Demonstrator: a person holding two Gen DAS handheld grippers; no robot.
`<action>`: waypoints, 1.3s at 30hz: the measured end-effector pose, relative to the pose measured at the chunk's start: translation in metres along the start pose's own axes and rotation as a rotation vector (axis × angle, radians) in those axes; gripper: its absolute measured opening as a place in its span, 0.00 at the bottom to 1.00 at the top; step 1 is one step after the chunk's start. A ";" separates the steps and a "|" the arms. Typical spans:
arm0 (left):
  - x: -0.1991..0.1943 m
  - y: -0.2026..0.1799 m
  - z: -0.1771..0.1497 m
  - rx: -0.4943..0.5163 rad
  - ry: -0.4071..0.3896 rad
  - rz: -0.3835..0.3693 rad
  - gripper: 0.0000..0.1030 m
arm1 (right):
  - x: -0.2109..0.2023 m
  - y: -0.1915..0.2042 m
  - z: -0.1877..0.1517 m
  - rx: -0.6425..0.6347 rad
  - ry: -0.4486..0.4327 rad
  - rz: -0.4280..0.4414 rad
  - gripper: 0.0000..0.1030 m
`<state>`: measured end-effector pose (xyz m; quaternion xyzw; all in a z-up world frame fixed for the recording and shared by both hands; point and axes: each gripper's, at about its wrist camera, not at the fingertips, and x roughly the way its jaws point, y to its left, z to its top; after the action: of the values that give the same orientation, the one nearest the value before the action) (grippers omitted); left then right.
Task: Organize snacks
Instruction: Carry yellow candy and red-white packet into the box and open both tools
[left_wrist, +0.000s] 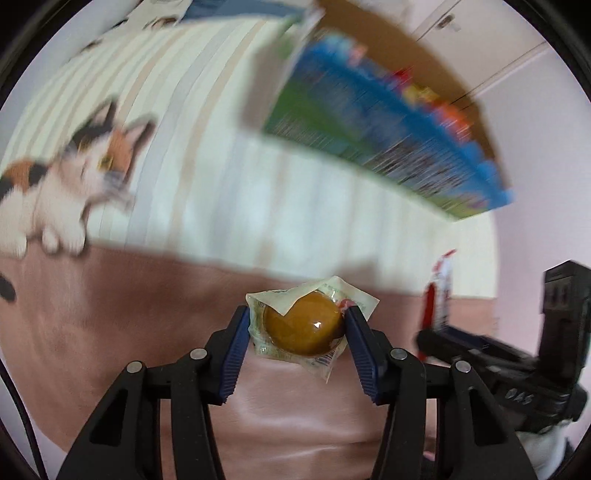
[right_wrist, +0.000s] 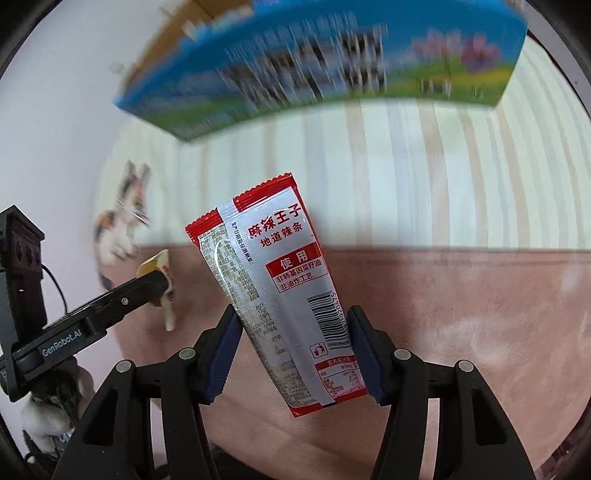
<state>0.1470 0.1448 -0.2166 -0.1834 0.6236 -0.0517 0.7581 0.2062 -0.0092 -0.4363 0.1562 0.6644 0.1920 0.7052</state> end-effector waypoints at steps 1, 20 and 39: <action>-0.009 -0.012 0.006 0.007 -0.017 -0.019 0.48 | -0.011 0.003 0.005 -0.001 -0.020 0.016 0.59; -0.026 -0.124 0.217 0.175 -0.096 0.020 0.48 | -0.157 -0.051 0.198 0.092 -0.304 0.023 0.59; 0.058 -0.125 0.319 0.156 0.044 0.192 0.88 | -0.092 -0.052 0.352 0.039 -0.048 -0.171 0.95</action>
<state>0.4865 0.0789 -0.1781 -0.0622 0.6489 -0.0313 0.7577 0.5569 -0.0863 -0.3561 0.1173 0.6619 0.1143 0.7315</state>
